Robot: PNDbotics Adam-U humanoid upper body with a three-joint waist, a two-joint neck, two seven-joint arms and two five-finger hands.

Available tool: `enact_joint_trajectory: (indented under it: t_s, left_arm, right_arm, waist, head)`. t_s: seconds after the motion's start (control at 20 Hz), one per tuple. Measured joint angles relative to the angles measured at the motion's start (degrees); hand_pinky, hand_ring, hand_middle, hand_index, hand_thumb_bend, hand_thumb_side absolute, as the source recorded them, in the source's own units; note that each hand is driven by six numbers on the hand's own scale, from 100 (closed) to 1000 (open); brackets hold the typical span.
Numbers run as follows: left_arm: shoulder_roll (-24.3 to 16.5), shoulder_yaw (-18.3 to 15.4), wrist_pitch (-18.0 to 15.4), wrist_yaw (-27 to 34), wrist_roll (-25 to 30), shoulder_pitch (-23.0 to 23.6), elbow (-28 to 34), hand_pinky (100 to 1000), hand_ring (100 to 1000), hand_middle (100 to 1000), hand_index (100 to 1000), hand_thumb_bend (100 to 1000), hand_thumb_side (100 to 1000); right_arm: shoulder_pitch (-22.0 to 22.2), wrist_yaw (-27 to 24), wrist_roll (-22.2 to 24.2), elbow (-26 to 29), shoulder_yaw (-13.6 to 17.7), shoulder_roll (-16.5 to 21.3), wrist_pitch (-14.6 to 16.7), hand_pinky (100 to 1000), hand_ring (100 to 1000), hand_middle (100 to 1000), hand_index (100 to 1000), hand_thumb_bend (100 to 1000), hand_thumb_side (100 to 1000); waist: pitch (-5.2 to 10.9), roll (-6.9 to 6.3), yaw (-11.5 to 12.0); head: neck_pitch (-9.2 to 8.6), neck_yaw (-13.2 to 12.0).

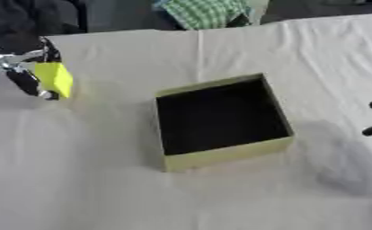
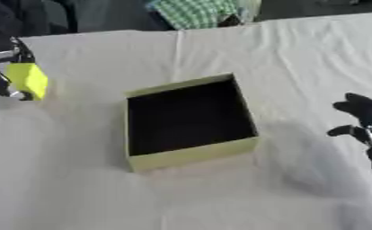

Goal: Pick up objects on the table and place them in the box.

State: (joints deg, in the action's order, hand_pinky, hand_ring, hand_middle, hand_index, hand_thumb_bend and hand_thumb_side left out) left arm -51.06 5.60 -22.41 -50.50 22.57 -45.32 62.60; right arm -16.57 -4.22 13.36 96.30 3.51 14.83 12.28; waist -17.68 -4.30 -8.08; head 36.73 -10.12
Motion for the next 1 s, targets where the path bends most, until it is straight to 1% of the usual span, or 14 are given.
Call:
enact_joint_trajectory:
  t_s: [0.25, 0.4, 0.5, 0.65, 0.75, 0.9, 1.0]
  left_arm:
    - [-3.38, -0.23, -0.07, 6.64, 0.26, 2.94, 13.88, 681, 531, 480, 624, 543, 210]
    - [-4.60, 0.02, -0.08, 10.37, 0.41, 3.39, 23.40, 682, 532, 481, 625, 541, 206]
    - [-5.01, 0.78, -0.21, 12.72, 0.82, 3.18, 29.24, 683, 534, 484, 628, 542, 208]
    - [-5.08, 2.69, -0.63, 16.03, 2.01, 0.84, 36.71, 683, 534, 483, 628, 538, 209]
    - [-4.49, 4.33, -0.96, 18.00, 3.29, -1.79, 40.40, 682, 534, 484, 629, 541, 209]
    - [-1.80, 7.69, -1.77, 20.17, 6.16, -6.90, 43.58, 682, 536, 486, 630, 542, 212]
    - [0.71, 10.05, -2.41, 21.12, 8.31, -10.14, 44.13, 683, 535, 485, 629, 533, 213]
  right_arm:
    - [-0.01, 0.01, 0.04, -0.12, 0.00, 0.00, -0.01, 582, 887, 733, 870, 100, 778]
    - [-0.02, 0.01, 0.15, -0.15, -0.01, 0.01, -0.07, 582, 887, 733, 870, 100, 777]
    - [-0.04, 0.01, 0.33, -0.18, -0.05, 0.01, -0.04, 582, 887, 733, 870, 100, 776]
    - [-0.04, 0.01, 0.54, -0.22, -0.16, 0.01, 0.05, 582, 887, 733, 870, 100, 776]
    - [-0.04, 0.01, 0.67, -0.23, -0.36, 0.01, 0.11, 582, 888, 733, 870, 100, 777]
    - [-0.03, 0.01, 0.98, -0.25, -0.51, 0.01, 0.10, 582, 888, 734, 870, 100, 777]
    - [-0.03, 0.01, 1.19, -0.26, -0.76, 0.01, 0.13, 582, 888, 734, 870, 100, 777]
  waist:
    - [0.00, -0.03, 0.28]
    - [0.00, 0.00, 0.36]
    - [0.01, 0.04, 0.41]
    - [0.04, 0.16, 0.41]
    - [0.10, 0.17, 0.41]
    - [0.43, 0.20, 0.45]
    - [0.51, 0.19, 0.55]
  head:
    - [-0.04, 0.23]
    - [-0.06, 0.24]
    - [-0.07, 0.23]
    - [-0.08, 0.19]
    - [-0.08, 0.19]
    - [-0.07, 0.15]
    - [-0.07, 0.11]
